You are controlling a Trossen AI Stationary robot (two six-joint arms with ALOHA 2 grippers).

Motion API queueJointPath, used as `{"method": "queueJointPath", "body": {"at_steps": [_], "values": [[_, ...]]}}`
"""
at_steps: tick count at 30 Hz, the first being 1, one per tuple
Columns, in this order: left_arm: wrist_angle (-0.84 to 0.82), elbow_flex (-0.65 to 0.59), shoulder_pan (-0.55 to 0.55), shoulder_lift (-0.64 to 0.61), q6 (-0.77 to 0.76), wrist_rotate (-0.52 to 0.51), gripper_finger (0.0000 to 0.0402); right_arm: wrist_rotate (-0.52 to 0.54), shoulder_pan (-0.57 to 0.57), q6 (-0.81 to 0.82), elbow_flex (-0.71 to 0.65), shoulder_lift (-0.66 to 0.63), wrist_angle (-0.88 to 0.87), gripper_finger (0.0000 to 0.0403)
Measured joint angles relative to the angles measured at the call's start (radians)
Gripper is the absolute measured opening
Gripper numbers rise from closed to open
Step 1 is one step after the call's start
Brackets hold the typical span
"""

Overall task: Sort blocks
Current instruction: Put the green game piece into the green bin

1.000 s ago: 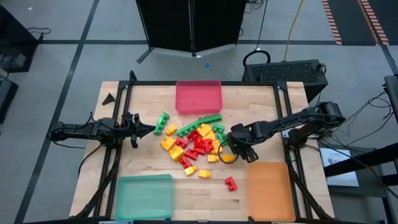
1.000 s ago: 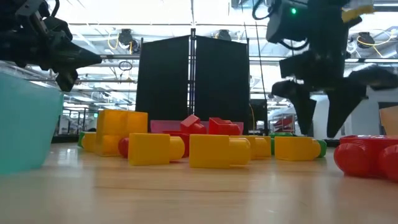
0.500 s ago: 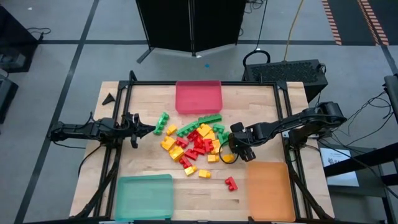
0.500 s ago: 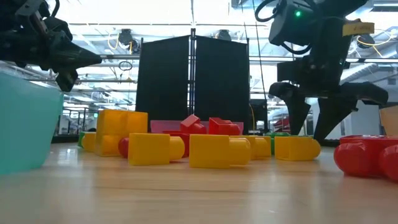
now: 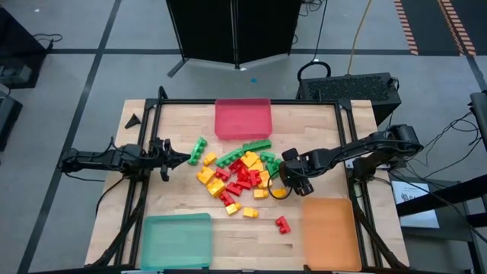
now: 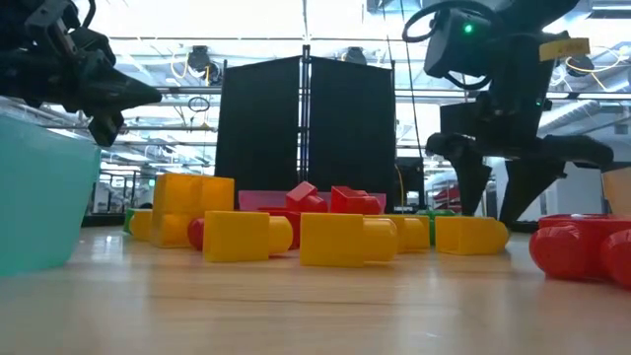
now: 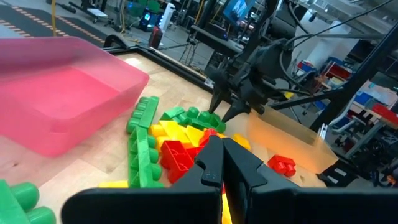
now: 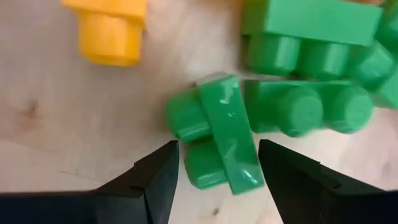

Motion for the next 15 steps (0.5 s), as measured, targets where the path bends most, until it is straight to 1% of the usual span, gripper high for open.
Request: {"method": "queueJointPath", "body": {"at_steps": [3,6,11,15], "values": [[0.0,0.0,0.0,0.006,0.001,0.0,0.0004,-0.039,-0.006,-0.004,-0.012,0.013,0.012,0.0215],[0.0,0.0,0.0,0.009,0.003,0.0,0.0004,-0.039,-0.007,0.018,-0.027,0.035,0.009,0.0204],[0.0,0.0,0.0,0.016,-0.001,0.0,0.0004,-0.034,-0.006,0.106,-0.029,0.06,0.013,0.0149],[0.0,0.0,0.0,0.016,-0.001,0.0,0.0004,-0.033,-0.007,0.182,-0.019,0.057,0.003,0.0149]]}}
